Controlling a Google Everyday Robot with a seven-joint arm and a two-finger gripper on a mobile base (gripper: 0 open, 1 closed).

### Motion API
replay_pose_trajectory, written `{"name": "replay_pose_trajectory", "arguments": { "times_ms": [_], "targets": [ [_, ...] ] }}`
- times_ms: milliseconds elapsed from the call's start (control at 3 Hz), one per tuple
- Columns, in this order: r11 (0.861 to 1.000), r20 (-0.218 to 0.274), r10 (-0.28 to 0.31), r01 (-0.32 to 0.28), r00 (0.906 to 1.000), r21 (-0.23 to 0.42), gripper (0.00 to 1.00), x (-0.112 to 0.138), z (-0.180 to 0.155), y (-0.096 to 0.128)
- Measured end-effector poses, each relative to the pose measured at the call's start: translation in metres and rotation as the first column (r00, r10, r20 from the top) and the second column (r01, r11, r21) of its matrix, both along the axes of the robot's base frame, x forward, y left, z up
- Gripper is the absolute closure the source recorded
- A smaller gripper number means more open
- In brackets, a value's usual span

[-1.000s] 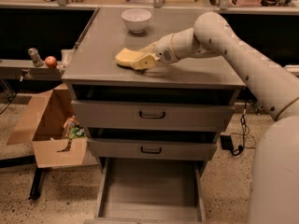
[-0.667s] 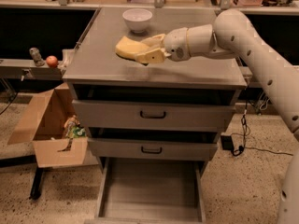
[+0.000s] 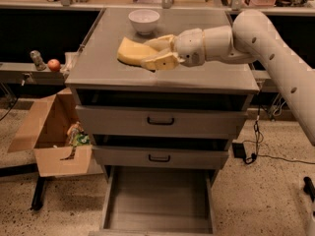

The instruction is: Place sponge into bottom drawer

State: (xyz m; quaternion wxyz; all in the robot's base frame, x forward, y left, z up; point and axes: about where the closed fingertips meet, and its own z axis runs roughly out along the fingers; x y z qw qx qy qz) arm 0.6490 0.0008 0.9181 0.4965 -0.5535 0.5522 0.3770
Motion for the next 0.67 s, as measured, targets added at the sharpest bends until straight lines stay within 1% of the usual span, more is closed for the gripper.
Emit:
{"name": "replay_pose_trajectory", "arguments": {
  "times_ms": [333,667],
  "targets": [
    [0.998,-0.026,0.065,-0.065,0.9976,0.003,1.0,-0.001,-0.018,0.006],
    [0.965,-0.034,0.233,-0.236,0.9718,-0.112,1.0,-0.064,-0.054,-0.006]
  ]
}}
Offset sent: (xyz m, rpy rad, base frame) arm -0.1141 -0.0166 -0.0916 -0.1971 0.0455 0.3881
